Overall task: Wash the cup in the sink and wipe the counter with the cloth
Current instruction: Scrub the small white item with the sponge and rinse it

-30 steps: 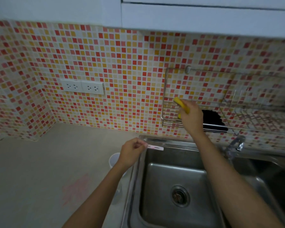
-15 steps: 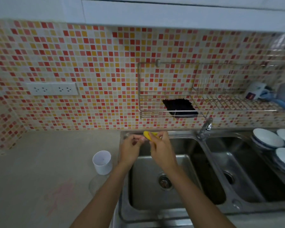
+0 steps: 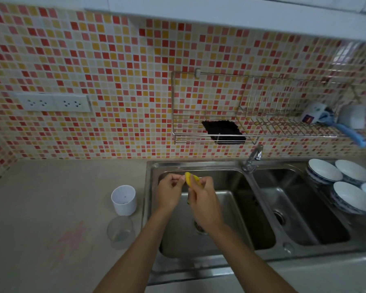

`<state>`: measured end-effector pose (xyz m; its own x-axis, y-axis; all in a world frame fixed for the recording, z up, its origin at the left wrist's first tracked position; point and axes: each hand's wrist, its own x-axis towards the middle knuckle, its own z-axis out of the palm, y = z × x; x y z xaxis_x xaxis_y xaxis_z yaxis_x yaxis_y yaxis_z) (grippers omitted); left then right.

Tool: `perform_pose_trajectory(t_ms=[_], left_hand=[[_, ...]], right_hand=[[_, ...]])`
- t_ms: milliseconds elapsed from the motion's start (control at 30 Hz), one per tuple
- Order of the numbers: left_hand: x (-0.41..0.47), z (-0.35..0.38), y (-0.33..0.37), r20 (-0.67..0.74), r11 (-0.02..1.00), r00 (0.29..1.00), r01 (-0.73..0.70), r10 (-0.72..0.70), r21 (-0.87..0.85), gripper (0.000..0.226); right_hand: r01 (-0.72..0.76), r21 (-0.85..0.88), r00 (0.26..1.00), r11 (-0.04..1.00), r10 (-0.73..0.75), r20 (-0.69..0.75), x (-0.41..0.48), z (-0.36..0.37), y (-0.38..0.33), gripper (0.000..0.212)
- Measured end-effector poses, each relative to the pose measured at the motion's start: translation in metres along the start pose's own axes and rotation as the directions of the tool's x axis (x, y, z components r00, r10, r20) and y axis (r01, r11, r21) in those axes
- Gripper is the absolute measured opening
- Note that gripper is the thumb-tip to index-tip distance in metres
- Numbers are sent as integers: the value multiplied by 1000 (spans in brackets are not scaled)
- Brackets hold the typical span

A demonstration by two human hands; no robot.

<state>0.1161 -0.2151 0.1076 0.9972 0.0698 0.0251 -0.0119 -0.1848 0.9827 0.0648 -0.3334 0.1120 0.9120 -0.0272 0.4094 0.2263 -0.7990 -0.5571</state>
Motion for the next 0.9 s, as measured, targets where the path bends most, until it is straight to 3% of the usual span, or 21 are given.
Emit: perform_pose_trajectory(t_ms=[133,267,333,433,533,633,767,900], left_hand=[[-7,9,1,9,1000,1000,2,-2,11,11],[-5,19,2,28,1000,999,17,-17,5,13],[-4,29,5,63,999,998,31,-30,-26,14],[-4,48,13,118,998,993,35,-28,-56,13],[-2,63,19,164,998,986,40,-30,-55,13],[0,71,22,213,998,975,-61,62,-14,12],[8,82,29,269,966,943,-231,194,115,13],[17,99,28,175,963,970,-198,167,182,10]], right_hand=[[-227,22,971,974,228,-74,8,-8,19,39],[-25,-26,1000,999,25,18,-4,-11,14,53],[-58,-111,998,992,57,-16,0,-22,29,53],[-108,-234,994,966,98,-53,17,-44,56,39],[12,-311,1000,950,-12,3,32,-59,83,22],[103,-375,993,921,-74,92,44,-71,106,26],[144,-355,983,924,-93,157,59,-82,123,27],[61,-219,992,974,-36,117,67,-79,140,34]])
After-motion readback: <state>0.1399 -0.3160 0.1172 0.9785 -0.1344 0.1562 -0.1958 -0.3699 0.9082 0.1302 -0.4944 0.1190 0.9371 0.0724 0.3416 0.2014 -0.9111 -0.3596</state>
